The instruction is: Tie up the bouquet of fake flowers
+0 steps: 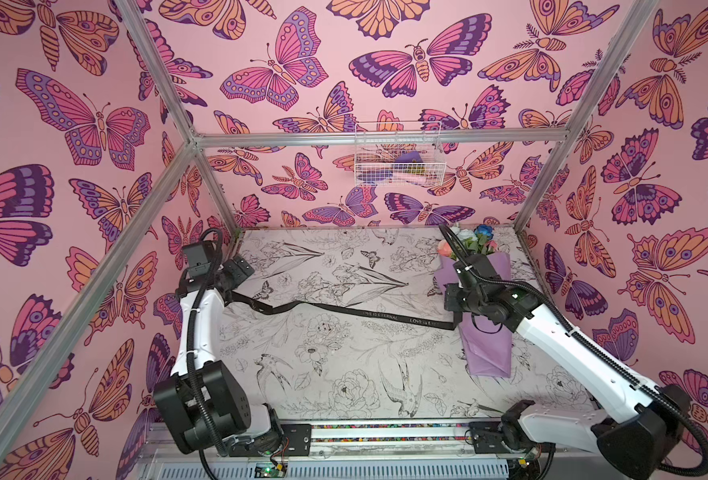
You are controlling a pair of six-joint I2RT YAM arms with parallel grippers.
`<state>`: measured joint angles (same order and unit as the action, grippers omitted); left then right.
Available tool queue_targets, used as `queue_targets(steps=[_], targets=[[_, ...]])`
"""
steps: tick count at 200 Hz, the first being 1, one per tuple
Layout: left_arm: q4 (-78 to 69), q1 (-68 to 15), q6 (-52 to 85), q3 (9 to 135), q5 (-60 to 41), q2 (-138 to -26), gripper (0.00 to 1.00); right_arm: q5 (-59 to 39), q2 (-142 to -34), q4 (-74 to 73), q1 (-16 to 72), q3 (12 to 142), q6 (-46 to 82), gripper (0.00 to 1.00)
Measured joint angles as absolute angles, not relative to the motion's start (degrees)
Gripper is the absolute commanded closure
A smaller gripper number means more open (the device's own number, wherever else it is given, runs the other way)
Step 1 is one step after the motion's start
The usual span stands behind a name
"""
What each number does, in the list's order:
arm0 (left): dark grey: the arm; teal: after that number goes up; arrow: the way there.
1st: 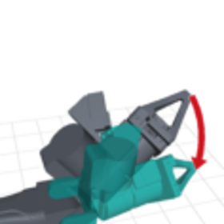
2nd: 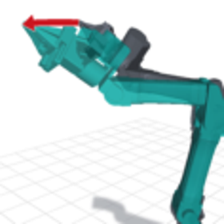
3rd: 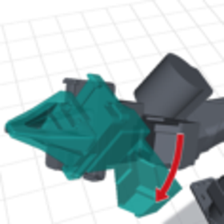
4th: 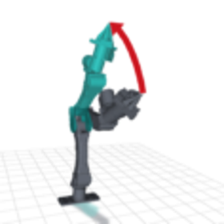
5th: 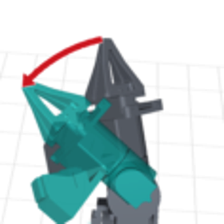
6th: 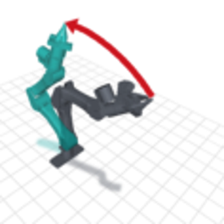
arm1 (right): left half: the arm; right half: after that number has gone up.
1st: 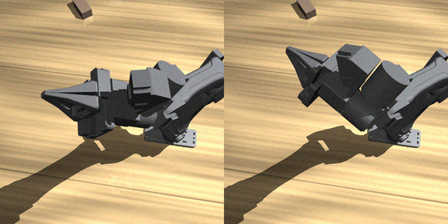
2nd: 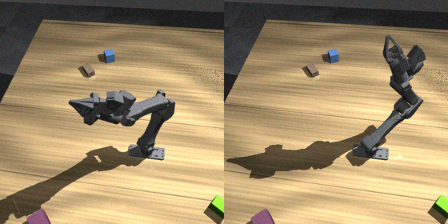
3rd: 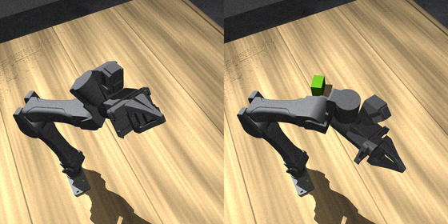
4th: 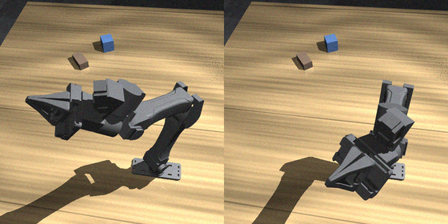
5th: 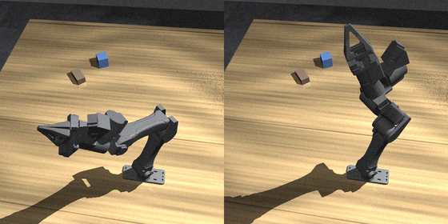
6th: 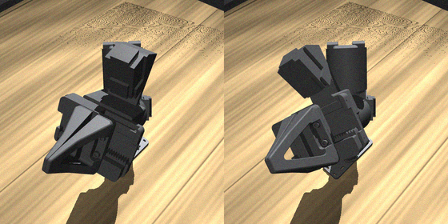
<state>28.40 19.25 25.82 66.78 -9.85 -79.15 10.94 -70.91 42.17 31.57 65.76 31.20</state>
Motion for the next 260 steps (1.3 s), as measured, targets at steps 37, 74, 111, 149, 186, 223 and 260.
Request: queue_targets(steps=[37,74,111,149,186,223,260], targets=[[20.95,7.51,30.81,59.59,-20.03,-77.45,0.03,4.84,-75.48,37.80,31.57,61.95,32.60,1.00],[10.74,-4.99,36.29,52.60,-24.73,-77.65,0.08,2.00,-79.90,36.21,31.57,59.37,34.22,0.99],[4.25,-13.21,38.61,51.88,-25.54,-83.00,0.07,2.55,-84.01,36.97,31.57,59.66,34.94,0.56],[2.61,-19.79,38.89,53.17,-25.26,-88.44,0.08,2.76,-85.52,39.24,30.06,61.91,34.11,0.37],[1.26,-25.15,39.09,56.86,-24.38,-93.03,0.13,2.92,-84.99,40.29,23.14,63.33,32.47,0.01],[-0.51,-30.87,39.51,63.59,-23.53,-99.74,0.17,3.20,-83.37,41.08,9.69,63.33,30.15,0.01],[-2.09,-37.15,39.68,76.12,-24.27,-110.61,0.27,2.26,-83.33,40.86,-3.84,62.89,28.53,0.01]])
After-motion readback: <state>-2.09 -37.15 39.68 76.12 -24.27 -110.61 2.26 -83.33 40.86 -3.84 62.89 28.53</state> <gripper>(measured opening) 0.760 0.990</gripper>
